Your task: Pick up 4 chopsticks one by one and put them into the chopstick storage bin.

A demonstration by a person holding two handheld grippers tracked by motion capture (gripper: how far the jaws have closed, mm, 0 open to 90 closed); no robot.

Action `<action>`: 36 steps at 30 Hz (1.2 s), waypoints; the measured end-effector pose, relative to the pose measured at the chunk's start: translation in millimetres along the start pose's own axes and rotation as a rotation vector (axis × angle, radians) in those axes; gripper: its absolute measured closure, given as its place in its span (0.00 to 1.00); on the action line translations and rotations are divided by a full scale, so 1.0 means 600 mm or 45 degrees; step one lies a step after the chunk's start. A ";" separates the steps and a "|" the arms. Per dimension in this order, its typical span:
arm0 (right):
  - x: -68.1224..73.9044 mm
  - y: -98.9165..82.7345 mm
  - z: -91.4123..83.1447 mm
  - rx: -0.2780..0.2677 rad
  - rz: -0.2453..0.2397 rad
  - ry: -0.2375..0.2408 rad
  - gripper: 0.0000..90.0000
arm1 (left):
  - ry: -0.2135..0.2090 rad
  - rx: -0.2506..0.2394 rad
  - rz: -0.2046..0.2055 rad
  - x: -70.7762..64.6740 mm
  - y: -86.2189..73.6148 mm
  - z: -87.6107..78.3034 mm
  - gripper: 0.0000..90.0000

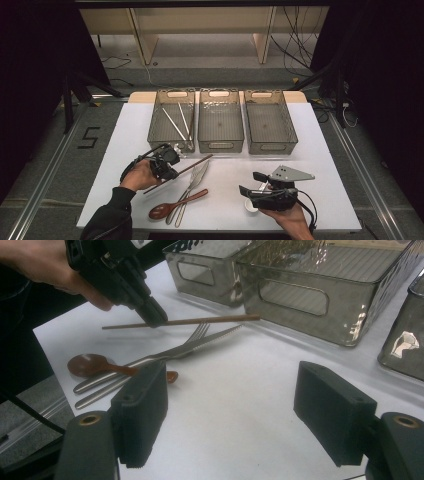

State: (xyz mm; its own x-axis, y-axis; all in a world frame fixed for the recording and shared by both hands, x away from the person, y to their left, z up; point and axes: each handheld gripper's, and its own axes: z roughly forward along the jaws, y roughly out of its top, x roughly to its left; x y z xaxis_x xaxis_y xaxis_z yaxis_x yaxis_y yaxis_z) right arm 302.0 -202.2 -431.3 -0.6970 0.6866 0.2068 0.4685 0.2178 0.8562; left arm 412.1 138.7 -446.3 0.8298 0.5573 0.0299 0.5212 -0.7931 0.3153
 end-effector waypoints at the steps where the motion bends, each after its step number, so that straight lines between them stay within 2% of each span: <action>1: 0.000 0.000 0.000 0.001 -0.001 -0.001 0.34 | 0.008 -0.008 -0.010 0.000 0.000 -0.002 0.94; 7: 0.001 0.000 0.001 0.002 0.000 0.001 0.34 | 0.011 -0.034 -0.006 -0.002 0.001 -0.017 0.94; 9: 0.001 0.000 0.001 0.002 -0.002 0.000 0.34 | 0.009 -0.030 0.012 -0.003 0.003 -0.024 0.94; 14: 0.000 0.000 0.000 0.003 -0.002 0.000 0.34 | -0.020 -0.076 0.024 -0.008 0.006 -0.040 0.94; 16: 0.000 0.000 0.000 0.001 -0.001 0.001 0.34 | -0.028 -0.072 0.042 -0.010 0.008 -0.046 0.94; 19: 0.000 0.000 0.000 0.002 -0.001 -0.001 0.34 | -0.046 -0.108 0.038 -0.014 0.011 -0.054 0.94; 22: 0.000 0.000 0.000 0.002 -0.001 -0.002 0.34 | -0.031 -0.146 0.034 -0.014 0.013 -0.064 0.94; 27: -0.001 0.000 0.000 0.001 0.002 -0.006 0.34 | -0.010 -0.239 -0.025 -0.005 0.016 -0.083 0.94; 32: -0.002 0.000 0.000 -0.001 0.001 -0.008 0.34 | 0.010 -0.290 -0.079 0.006 0.017 -0.089 0.94; 36: -0.003 0.000 0.000 -0.005 0.003 -0.008 0.34 | 0.021 -0.359 -0.132 0.012 0.019 -0.094 0.94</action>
State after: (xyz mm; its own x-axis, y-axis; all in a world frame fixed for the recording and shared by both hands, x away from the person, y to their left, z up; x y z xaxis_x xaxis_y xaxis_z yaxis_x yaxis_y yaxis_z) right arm 302.9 -203.3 -431.7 -0.6925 0.6915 0.2054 0.4679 0.2139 0.8575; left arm 413.0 147.7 -388.8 0.7705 0.6375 -0.0014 0.5253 -0.6335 0.5681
